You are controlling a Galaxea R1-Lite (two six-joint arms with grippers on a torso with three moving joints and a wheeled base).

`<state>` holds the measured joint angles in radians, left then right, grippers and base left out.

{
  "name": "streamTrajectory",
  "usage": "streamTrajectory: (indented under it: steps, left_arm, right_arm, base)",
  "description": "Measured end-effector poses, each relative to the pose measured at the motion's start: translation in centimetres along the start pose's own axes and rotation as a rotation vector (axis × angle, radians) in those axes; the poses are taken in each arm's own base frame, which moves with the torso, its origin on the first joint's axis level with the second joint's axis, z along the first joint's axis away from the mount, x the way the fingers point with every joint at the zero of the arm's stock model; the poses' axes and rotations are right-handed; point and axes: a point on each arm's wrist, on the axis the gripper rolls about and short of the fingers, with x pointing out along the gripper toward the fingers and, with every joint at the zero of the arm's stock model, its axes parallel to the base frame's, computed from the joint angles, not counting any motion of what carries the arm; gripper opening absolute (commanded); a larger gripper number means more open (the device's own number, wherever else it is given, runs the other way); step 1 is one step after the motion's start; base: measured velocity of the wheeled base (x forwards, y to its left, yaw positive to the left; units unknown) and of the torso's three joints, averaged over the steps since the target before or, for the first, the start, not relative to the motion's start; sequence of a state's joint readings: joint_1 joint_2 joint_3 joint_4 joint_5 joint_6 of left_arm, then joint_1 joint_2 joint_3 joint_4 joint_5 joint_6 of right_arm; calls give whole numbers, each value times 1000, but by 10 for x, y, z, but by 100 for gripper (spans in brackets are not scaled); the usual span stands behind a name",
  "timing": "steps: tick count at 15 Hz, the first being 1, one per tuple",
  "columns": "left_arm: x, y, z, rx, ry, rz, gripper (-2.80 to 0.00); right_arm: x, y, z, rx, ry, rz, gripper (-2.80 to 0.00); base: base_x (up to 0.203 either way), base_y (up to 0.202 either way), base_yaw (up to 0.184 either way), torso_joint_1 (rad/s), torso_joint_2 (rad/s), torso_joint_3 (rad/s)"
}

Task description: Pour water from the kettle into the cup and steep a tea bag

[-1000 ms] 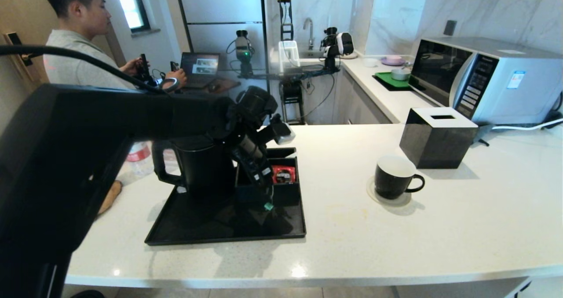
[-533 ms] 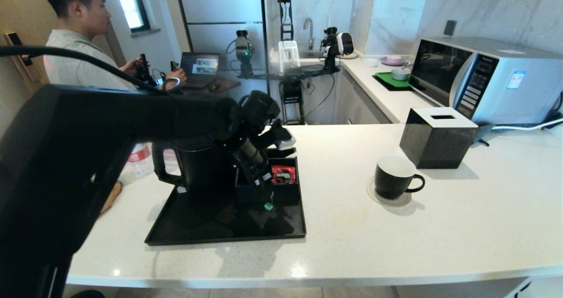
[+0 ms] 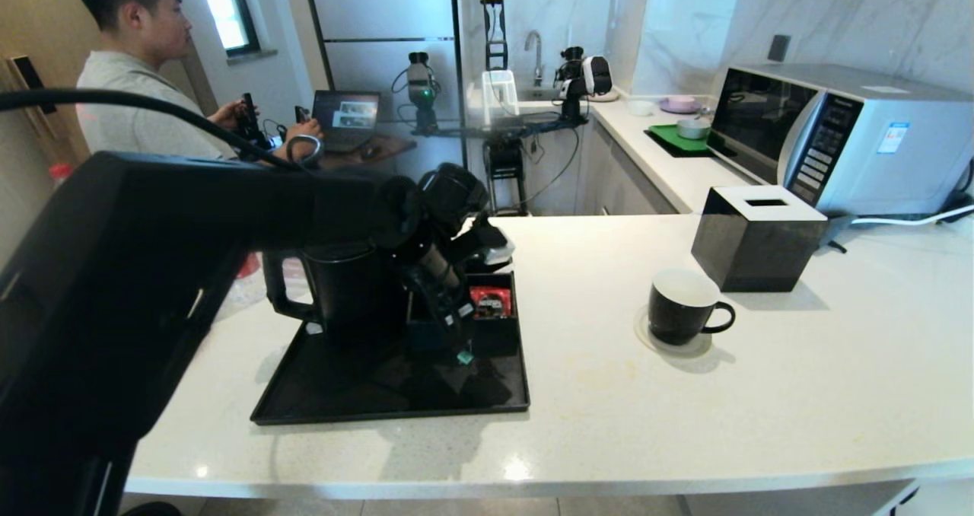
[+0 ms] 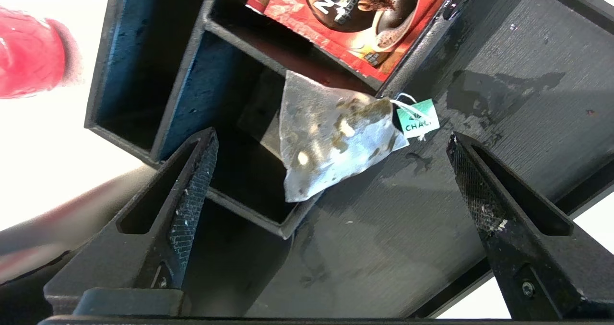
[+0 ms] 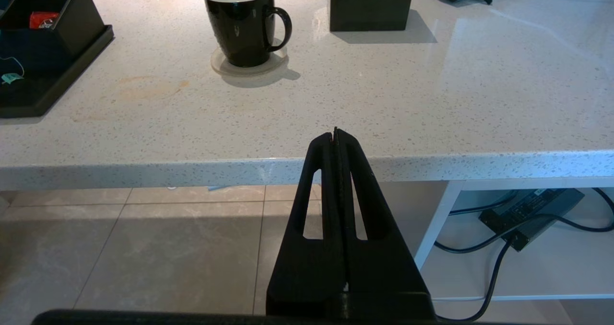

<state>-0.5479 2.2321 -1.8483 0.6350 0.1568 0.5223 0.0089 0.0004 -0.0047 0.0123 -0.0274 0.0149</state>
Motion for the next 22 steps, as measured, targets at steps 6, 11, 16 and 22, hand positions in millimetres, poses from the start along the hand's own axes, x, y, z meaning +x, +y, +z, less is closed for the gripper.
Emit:
streamTrajectory:
  steps: [6, 11, 16, 22]
  left_arm:
    - [5, -3, 2, 4, 1, -5, 0]
    - [9, -1, 3, 0, -2, -1, 0]
    - [12, 0, 4, -3, -2, 1, 0]
    - [13, 2, 4, -5, -2, 3, 0]
  right_arm:
    - [0, 0, 0, 0, 0, 0, -280]
    - [0, 0, 0, 0, 0, 0, -280]
    - [0, 0, 0, 0, 0, 0, -280]
    - [0, 0, 0, 0, 0, 0, -280]
  base:
    - [0, 0, 0, 0, 0, 0]
    - [0, 0, 0, 0, 0, 0]
    - [0, 0, 0, 0, 0, 0]
    - [0, 0, 0, 0, 0, 0]
